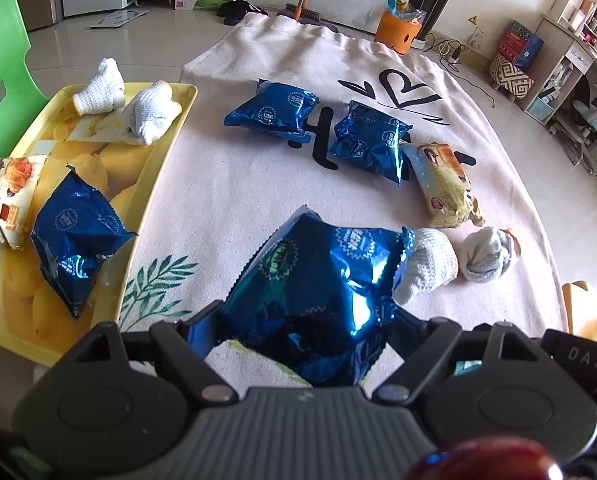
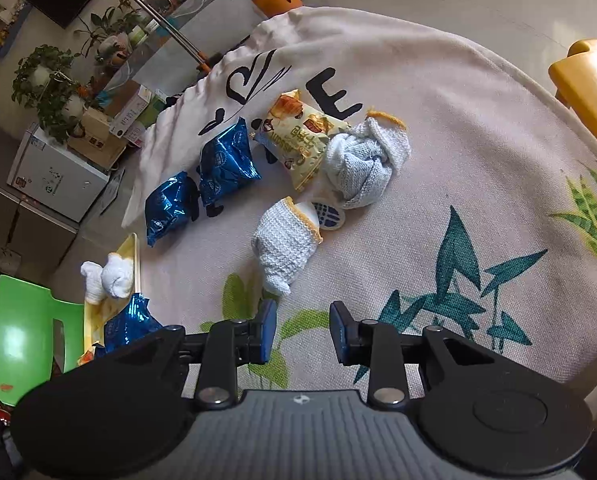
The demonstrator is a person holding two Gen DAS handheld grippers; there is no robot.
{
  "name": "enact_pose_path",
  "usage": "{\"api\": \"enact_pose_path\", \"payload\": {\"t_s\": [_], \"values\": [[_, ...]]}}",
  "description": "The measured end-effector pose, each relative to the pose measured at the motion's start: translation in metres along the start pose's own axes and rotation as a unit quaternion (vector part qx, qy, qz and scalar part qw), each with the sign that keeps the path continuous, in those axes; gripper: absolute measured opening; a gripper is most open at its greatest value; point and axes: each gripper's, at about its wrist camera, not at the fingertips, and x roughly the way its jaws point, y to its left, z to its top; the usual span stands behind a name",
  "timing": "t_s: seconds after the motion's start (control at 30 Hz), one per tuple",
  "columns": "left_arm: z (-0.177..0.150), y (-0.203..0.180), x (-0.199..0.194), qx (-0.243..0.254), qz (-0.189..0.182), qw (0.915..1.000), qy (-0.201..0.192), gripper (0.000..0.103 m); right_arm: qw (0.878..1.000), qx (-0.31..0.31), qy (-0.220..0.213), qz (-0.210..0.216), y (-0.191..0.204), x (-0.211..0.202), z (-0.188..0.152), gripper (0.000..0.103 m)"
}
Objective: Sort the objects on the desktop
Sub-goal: 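Grasp the white knit glove with orange cuff with the right gripper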
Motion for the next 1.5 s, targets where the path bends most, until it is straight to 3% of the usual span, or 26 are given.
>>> {"api": "enact_pose_path", "payload": {"t_s": [0.13,0.2,0.5,0.87,0.93,1.03,1.2,1.5], "values": [[0.003,0.001,0.001,-0.011,-0.002,0.9999,0.001,0.083,0.999,0.033,-0.027,-0.033,-0.011,0.000,0.009,0.033],[0.004,0.001,0.002,-0.016,-0.004,0.9999,0.002,0.083,0.996,0.064,-0.033,-0.047,-0.018,0.003,0.018,0.051],[0.004,-0.005,0.009,-0.016,-0.002,0.9998,0.009,0.083,0.989,0.122,-0.043,-0.069,-0.023,0.037,0.072,0.072],[0.007,-0.008,0.020,-0.020,0.008,0.9997,0.013,0.083,0.989,0.105,-0.041,-0.091,-0.020,0.081,0.089,0.071],[0.007,-0.008,0.022,-0.019,0.009,0.9996,0.016,0.083,0.992,0.079,-0.046,-0.086,-0.014,0.085,0.089,0.057],[0.006,-0.008,0.022,-0.019,0.010,0.9996,0.017,0.083,0.993,0.062,-0.053,-0.087,-0.009,0.084,0.088,0.053],[0.006,-0.011,0.017,-0.009,0.010,0.9999,0.007,0.083,0.992,0.067,-0.071,-0.074,-0.007,0.060,0.081,0.051],[-0.002,-0.011,0.006,0.007,-0.001,1.0000,0.005,0.083,0.993,-0.027,-0.095,-0.070,0.019,-0.010,0.031,0.051]]}}
